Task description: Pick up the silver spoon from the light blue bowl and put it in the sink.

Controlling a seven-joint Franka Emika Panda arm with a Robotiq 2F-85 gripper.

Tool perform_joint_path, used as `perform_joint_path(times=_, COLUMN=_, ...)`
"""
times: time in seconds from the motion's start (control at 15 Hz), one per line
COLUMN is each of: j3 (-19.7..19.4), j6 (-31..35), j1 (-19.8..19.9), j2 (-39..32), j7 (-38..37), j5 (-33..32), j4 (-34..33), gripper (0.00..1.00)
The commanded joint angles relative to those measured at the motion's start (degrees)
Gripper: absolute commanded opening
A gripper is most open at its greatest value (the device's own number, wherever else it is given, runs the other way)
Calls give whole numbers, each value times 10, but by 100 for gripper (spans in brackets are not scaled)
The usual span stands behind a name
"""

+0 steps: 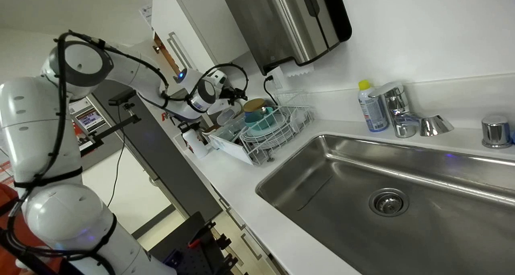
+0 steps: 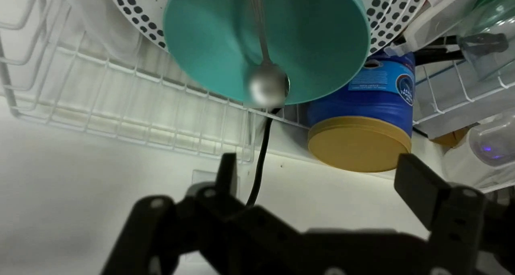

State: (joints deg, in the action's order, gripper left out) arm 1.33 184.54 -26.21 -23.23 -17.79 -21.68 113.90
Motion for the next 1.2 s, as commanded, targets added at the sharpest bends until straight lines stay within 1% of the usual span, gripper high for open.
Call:
perform_joint_path(times=0.0, j3=-46, j6=31, j1=-47, j2=-55, j7=-22, j5=6, j4=-54, gripper=100)
perform_joint_path(times=0.2, j3=-69, j6=39, j1=-70, j2=-87, j7=-16, j5=14, j4=-82, gripper=100)
perform_joint_path(times=0.4, j3=-73, j6=23, j1=-76, j2=-114, j7=-10, j5=12, j4=-111, gripper=100)
perform_joint_path(times=0.73, j3=-40, j6=-16, j1=-53, j2=-145, j7=5, j5=4, j4=-143, gripper=100)
perform_joint_path(times=0.93, j3=-37, j6=-40, j1=-51, j2=-152, j7=11, j5=2, j4=-154, gripper=100)
perform_joint_path(times=1.13, j3=-46, j6=-66, j1=-56, j2=-150, j7=11, j5=0, j4=-162, gripper=100)
